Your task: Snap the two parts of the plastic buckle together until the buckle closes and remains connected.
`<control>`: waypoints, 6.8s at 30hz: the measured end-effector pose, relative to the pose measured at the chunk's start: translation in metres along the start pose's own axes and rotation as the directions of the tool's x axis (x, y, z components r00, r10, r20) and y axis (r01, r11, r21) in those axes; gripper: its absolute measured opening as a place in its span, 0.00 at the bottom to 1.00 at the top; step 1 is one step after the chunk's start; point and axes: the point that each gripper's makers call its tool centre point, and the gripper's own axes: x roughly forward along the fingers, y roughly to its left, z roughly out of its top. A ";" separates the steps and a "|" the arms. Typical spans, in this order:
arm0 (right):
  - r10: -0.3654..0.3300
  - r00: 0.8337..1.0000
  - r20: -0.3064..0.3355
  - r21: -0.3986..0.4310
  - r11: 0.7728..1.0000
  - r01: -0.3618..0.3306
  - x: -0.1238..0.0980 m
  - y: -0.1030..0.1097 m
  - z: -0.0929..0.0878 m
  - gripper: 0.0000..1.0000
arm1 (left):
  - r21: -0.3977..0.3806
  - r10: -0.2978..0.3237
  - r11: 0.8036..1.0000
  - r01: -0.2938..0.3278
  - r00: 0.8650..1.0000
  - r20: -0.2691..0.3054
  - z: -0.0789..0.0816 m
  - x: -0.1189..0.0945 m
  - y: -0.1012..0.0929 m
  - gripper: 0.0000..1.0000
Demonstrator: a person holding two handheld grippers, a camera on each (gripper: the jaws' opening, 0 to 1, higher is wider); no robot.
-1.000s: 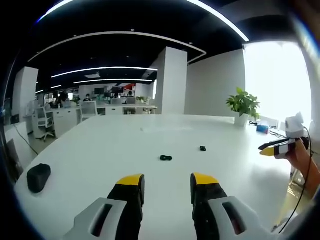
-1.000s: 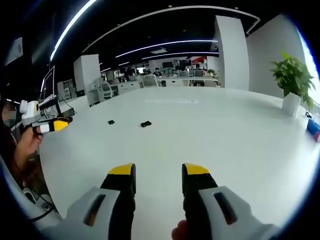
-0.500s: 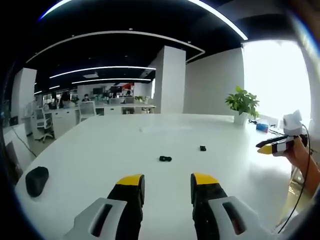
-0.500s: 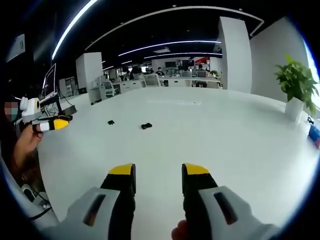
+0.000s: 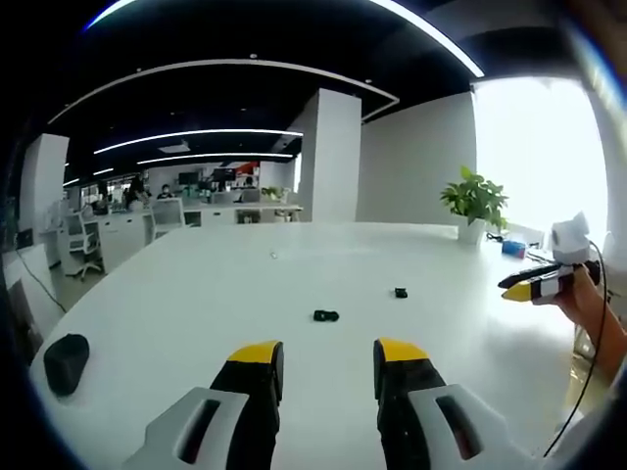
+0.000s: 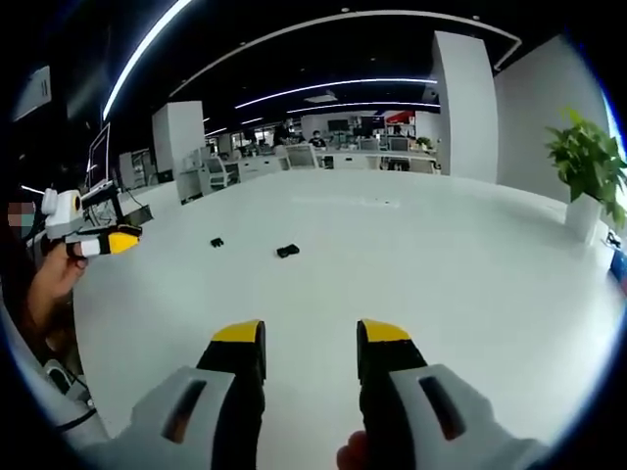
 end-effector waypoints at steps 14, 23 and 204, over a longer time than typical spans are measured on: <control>0.022 1.000 -0.006 0.011 1.000 -0.022 0.014 -0.001 0.001 0.37 | 0.008 -0.020 1.000 0.020 1.000 -0.016 -0.001 0.012 0.004 0.36; 0.033 0.999 -0.003 0.012 0.999 -0.033 0.021 -0.003 0.005 0.37 | 0.012 -0.024 1.000 0.025 1.000 -0.019 0.002 0.019 0.009 0.36; 0.278 0.959 -0.057 -0.098 0.954 -0.283 0.095 0.001 0.046 0.34 | 0.250 -0.376 0.844 0.474 0.856 -0.354 -0.019 0.131 -0.007 0.17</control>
